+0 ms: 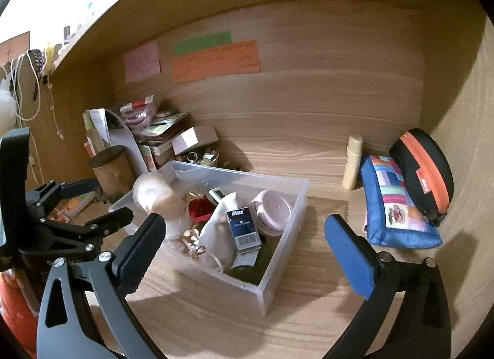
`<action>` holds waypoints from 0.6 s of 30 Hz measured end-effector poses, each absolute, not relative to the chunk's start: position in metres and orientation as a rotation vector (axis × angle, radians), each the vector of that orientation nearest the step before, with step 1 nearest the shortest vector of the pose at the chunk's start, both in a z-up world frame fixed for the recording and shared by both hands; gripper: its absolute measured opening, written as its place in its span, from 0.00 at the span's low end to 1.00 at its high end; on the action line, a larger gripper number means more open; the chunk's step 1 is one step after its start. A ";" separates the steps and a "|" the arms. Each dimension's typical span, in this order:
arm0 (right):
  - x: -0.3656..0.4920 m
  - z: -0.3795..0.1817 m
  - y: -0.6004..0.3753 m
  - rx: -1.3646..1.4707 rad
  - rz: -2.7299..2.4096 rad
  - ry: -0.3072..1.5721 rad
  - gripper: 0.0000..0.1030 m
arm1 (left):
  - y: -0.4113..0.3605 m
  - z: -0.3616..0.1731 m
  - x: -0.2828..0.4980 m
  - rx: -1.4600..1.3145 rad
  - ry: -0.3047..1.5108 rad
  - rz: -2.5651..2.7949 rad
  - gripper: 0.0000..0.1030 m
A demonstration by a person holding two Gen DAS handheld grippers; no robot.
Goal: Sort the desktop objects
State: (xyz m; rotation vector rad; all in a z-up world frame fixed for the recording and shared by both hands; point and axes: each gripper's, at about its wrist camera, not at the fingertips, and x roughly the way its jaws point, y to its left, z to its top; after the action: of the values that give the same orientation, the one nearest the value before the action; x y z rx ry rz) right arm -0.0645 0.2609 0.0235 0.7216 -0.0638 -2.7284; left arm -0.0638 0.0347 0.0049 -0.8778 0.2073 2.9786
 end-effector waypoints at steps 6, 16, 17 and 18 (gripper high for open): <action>-0.043 0.031 0.259 0.694 -2.793 -0.101 1.00 | 0.031 0.014 -0.043 -0.814 0.165 2.999 0.99; -0.008 0.039 0.242 0.631 -2.847 -0.025 1.00 | 0.036 0.027 -0.015 -0.710 0.192 3.005 0.99; -0.007 0.039 0.241 0.632 -2.850 -0.021 1.00 | 0.037 0.028 -0.012 -0.702 0.186 2.999 0.99; -0.005 0.039 0.240 0.634 -2.854 -0.017 1.00 | 0.036 0.029 -0.011 -0.696 0.181 2.992 0.99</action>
State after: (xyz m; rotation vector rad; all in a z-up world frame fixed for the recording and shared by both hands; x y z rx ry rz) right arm -0.0050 0.2403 0.0391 0.6343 -0.0171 -2.8536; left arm -0.0107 0.0364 0.0286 -0.6960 0.1813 2.9916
